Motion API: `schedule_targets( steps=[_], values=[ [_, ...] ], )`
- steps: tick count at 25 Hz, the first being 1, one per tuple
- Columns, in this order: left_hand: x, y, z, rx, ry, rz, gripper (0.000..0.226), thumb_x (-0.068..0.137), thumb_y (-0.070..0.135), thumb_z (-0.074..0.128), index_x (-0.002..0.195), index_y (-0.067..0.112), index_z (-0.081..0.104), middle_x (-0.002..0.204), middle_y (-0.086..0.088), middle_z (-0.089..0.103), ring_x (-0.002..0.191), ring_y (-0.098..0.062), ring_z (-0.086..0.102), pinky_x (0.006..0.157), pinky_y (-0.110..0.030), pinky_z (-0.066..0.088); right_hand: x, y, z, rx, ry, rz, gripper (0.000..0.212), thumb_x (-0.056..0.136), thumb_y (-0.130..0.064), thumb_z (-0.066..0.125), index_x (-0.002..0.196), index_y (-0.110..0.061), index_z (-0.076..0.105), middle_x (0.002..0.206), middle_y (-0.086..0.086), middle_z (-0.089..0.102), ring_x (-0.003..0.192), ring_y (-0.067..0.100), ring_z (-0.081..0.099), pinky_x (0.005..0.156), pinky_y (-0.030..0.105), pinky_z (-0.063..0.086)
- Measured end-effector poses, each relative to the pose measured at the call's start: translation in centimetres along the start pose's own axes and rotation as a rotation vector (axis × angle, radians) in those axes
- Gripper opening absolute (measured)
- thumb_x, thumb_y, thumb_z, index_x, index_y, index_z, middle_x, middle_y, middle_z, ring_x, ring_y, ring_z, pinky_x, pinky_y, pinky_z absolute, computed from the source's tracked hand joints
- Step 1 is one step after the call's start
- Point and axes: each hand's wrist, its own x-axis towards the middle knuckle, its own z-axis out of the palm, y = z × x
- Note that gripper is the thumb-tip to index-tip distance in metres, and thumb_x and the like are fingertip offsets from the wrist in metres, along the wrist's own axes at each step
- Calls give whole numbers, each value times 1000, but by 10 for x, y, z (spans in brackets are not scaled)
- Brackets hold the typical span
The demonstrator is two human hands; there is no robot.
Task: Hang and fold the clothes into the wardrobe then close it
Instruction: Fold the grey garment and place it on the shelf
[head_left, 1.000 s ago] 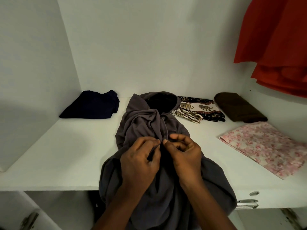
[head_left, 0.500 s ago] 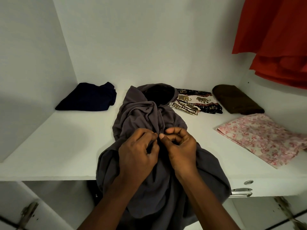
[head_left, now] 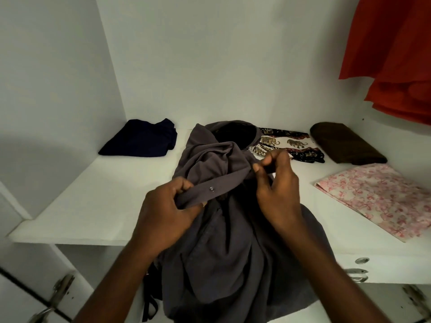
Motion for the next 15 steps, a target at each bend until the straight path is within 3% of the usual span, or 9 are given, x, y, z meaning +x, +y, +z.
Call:
schedule_targets(
  steps=[3, 5, 8, 10, 13, 15],
  values=[
    [-4, 12, -14, -470, -281, -124, 24, 80, 37, 87, 95, 23, 75, 91, 7, 77, 84, -7, 74, 75, -21, 58, 17, 4, -10, -134, -165, -147, 21, 102, -19, 57, 110, -31, 42, 99, -26, 52, 87, -2, 56, 70, 26, 45],
    [-12, 17, -4, -604, -358, -213, 30, 85, 48, 81, 95, 20, 79, 92, -4, 78, 90, -11, 73, 78, -24, 57, 22, 6, -15, -190, -305, -177, 20, 100, -27, 61, 115, -32, 48, 99, -21, 59, 86, 1, 58, 70, 27, 46],
    [-19, 18, 15, -584, -248, -265, 20, 85, 36, 76, 90, 17, 81, 90, -8, 78, 89, -17, 74, 78, -28, 57, 30, 16, -42, -444, -544, -90, 23, 89, -48, 72, 105, -35, 62, 95, -14, 65, 86, 8, 60, 73, 33, 51],
    [-19, 18, 23, -631, -194, -311, 13, 89, 28, 74, 92, 19, 82, 93, -4, 80, 93, -17, 75, 82, -28, 59, 33, 26, -64, -547, -595, -38, 15, 87, -40, 76, 98, -34, 68, 99, -11, 67, 93, 11, 62, 82, 38, 53],
    [-17, 22, 32, -709, -147, -402, 14, 96, 21, 69, 94, 18, 82, 97, -4, 80, 97, -20, 76, 90, -33, 58, 29, 40, -82, -428, -535, 49, 13, 93, -22, 70, 93, -34, 66, 97, -13, 71, 95, 6, 65, 90, 38, 53],
    [-15, 26, 36, -705, -131, -416, 13, 95, 19, 70, 93, 18, 83, 95, -3, 81, 95, -18, 76, 88, -31, 59, 26, 41, -82, -245, -479, 151, 15, 97, -18, 66, 92, -32, 62, 90, -10, 72, 88, 6, 68, 86, 38, 55]
  ],
)
